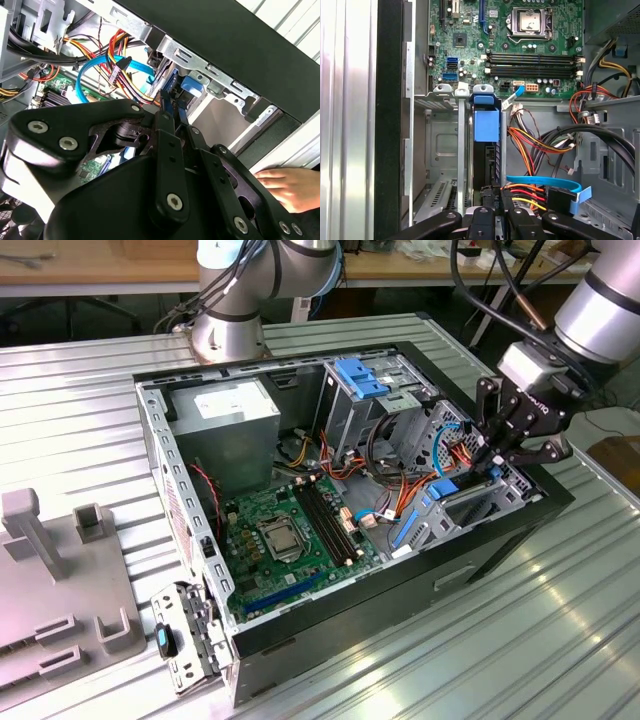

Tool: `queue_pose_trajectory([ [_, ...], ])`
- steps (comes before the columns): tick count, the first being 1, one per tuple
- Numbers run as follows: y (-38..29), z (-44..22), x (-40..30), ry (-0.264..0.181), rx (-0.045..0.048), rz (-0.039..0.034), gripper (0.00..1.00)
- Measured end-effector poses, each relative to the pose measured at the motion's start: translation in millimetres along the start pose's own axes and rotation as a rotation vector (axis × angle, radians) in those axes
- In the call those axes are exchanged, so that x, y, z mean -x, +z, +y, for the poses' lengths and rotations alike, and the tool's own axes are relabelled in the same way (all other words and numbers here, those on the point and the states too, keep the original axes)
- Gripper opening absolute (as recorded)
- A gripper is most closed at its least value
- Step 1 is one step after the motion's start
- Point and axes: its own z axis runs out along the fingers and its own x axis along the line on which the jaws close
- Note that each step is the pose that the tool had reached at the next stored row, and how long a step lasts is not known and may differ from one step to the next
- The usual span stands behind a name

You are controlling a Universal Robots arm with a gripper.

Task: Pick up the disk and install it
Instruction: 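Insert the first disk wire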

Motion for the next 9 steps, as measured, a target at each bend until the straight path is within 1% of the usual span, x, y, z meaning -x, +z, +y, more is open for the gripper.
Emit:
queue_pose_trajectory([
  [6,-0.2,0.0,-0.1,0.000,0.0000,0.0002,0.17],
  [9,-0.2,0.0,-1.3,0.000,0.0000,0.0002,0.17],
])
